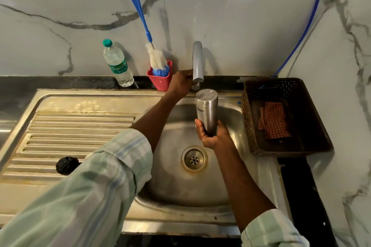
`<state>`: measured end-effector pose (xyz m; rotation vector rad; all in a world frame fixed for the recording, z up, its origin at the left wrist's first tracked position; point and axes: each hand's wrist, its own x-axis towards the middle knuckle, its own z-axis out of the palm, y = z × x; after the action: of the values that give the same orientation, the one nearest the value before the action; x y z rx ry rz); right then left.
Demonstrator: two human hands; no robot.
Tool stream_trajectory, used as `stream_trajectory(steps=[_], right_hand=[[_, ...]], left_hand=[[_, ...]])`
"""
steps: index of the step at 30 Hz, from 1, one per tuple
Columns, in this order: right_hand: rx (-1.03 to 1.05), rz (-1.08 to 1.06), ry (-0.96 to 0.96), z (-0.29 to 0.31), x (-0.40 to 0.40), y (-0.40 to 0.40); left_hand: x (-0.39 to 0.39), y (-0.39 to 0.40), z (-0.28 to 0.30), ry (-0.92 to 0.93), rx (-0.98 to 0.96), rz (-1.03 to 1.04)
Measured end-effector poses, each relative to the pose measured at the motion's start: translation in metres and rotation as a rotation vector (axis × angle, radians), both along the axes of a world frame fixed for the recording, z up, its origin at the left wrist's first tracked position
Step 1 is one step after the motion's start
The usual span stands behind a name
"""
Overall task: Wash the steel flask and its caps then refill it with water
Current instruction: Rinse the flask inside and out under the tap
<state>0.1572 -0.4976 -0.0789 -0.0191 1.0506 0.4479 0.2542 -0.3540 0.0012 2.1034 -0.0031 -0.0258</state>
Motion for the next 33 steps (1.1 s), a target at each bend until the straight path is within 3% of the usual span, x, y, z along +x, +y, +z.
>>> stream_trajectory(steps=[8, 22, 25, 29, 33], right_hand=[[-0.067, 0.157, -0.05, -0.005, 0.005, 0.014], [-0.077, 0.212, -0.076, -0.007, 0.003, 0.018], [-0.109, 0.236, -0.08, -0.009, 0.004, 0.017], [-0.155, 0.308, -0.103, -0.014, 0.006, 0.019], [-0.281, 0.433, -0.172, -0.004, 0.001, 0.021]], left_hand=[[0.003, -0.001, -0.012, -0.175, 0.136, 0.081], [-0.019, 0.002, -0.035, 0.102, -0.544, 0.267], [-0.05, 0.0, -0.034, 0.128, -0.636, 0.179], [-0.083, 0.002, -0.041, 0.088, -0.412, -0.119], [-0.084, -0.004, -0.04, 0.039, -0.12, -0.115]])
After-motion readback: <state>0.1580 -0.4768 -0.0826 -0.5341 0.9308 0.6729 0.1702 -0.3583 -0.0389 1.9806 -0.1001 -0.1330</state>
